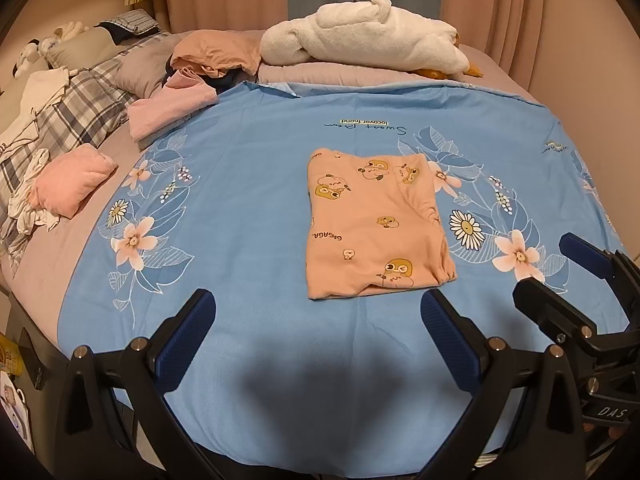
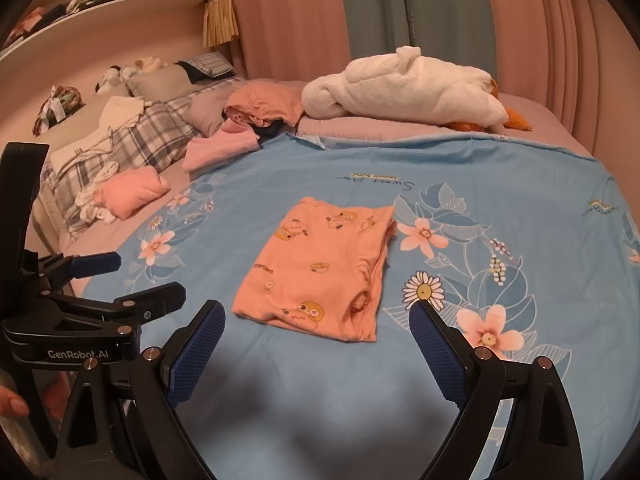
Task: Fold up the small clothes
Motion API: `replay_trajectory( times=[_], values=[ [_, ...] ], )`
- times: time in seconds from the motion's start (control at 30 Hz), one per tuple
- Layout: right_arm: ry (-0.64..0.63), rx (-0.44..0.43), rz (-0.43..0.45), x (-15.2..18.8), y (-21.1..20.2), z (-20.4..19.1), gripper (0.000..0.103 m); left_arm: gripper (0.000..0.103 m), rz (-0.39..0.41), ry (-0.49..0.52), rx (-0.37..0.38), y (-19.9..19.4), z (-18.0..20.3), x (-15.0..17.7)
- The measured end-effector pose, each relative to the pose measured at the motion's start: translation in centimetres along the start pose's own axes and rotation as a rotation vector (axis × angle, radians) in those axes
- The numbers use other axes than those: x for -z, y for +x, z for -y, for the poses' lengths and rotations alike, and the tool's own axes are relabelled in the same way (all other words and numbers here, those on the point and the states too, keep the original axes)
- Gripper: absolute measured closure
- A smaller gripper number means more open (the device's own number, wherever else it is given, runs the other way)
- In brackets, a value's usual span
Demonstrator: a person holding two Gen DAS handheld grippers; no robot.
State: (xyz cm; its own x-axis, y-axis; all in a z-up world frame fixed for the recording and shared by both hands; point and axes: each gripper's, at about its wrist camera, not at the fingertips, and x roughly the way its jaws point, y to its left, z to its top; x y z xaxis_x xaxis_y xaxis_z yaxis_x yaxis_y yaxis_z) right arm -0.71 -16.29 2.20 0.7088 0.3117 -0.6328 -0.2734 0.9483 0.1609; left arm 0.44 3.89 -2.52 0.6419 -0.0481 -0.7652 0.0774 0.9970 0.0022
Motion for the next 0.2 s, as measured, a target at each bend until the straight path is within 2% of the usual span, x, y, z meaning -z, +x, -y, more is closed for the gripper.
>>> replay_trajectory(
  times=[0.2],
  values=[
    [-0.001,0.001,0.0,0.02,0.01,-0.08,0.01,0.0,-0.005,-0.006,0.0,0.28,-0.33,0.04]
  ],
)
